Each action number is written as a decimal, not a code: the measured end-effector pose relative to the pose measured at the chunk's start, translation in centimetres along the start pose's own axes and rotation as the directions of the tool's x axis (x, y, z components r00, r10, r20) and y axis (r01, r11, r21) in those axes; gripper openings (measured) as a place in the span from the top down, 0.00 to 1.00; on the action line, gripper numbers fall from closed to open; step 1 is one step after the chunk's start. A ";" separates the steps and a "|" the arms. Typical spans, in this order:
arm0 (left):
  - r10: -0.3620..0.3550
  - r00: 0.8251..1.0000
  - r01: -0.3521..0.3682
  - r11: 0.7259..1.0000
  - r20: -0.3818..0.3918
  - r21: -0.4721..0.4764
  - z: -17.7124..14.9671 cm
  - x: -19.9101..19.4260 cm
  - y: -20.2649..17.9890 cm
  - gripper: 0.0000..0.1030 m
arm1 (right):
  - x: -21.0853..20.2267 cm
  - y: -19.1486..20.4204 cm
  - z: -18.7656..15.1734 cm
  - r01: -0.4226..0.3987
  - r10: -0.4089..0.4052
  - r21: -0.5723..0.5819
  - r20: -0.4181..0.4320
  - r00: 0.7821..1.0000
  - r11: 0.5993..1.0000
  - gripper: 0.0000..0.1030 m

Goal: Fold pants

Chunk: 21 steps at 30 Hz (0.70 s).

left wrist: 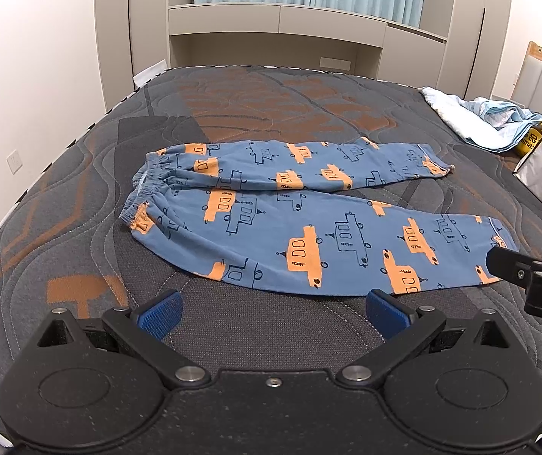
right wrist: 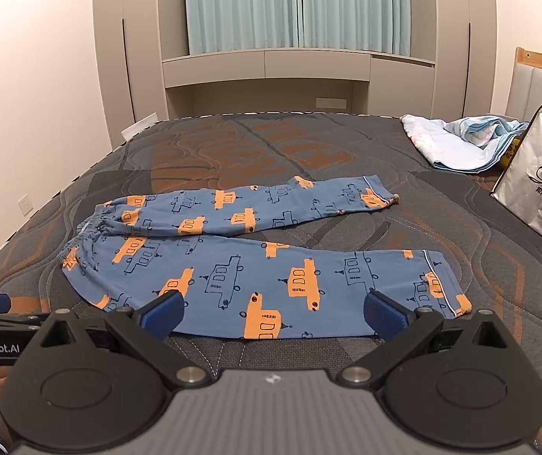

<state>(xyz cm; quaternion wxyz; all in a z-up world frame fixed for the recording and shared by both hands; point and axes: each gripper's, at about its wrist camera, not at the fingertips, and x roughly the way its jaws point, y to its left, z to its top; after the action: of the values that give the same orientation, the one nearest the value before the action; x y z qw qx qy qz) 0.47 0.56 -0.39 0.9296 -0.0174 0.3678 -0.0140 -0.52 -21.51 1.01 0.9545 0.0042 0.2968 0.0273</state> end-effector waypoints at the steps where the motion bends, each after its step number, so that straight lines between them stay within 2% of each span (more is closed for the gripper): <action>1: 0.001 1.000 -0.001 1.000 0.001 0.001 0.0 0.0 0.0 0.00 | 0.0 0.0 0.0 0.000 0.000 0.000 0.001 1.000 1.000 0.00; 21: -0.001 1.000 0.001 1.000 -0.005 -0.012 0.1 0.1 0.4 0.00 | -0.1 0.1 0.2 -0.002 0.002 0.002 0.002 1.000 1.000 0.00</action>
<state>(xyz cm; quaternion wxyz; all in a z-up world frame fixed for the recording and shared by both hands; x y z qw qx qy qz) 0.61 0.92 -0.34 0.9286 -0.0233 0.3702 -0.0124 -0.46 -21.43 1.25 0.9548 0.0055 0.2959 0.0280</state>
